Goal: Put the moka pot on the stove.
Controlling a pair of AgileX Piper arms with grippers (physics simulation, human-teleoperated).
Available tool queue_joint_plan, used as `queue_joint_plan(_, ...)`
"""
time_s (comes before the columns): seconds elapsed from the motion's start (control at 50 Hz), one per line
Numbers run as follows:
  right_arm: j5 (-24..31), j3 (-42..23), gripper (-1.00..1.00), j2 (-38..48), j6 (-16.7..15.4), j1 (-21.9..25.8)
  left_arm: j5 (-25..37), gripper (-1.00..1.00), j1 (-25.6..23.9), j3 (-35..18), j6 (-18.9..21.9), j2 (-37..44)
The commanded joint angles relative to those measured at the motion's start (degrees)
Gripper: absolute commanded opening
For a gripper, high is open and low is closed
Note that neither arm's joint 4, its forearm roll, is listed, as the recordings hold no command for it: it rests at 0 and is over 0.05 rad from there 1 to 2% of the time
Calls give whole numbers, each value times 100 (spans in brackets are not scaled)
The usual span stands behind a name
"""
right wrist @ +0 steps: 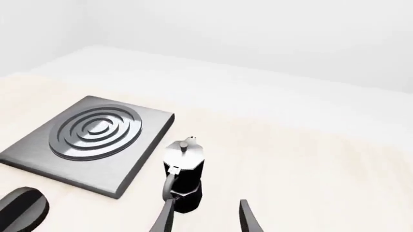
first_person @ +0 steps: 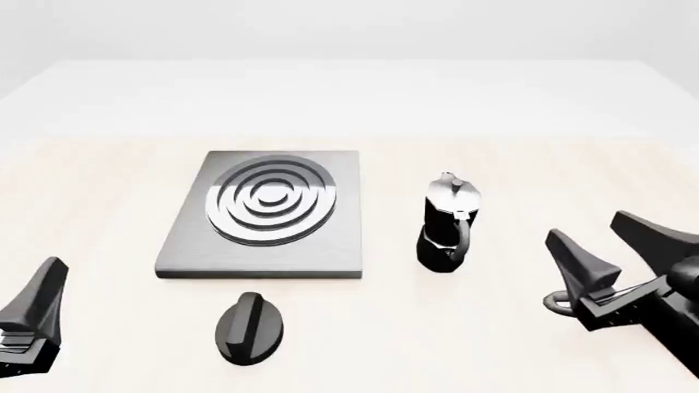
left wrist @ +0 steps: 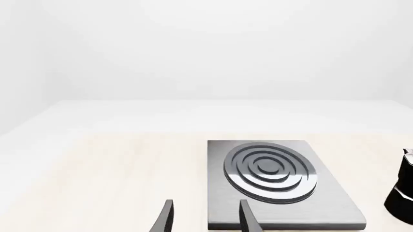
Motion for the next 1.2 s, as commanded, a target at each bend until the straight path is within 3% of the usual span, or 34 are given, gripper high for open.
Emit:
queue_joint_plan(0.02,-668,135,100,688,90,132,0,100,0,0,0,0)
queue_joint_plan(0.8,-2765,198,100,3029,392,401,0,100,0,0,0,0)
queue_joint_plan(1.2,-3139,78,100,3584,430,484,0,100,0,0,0,0)
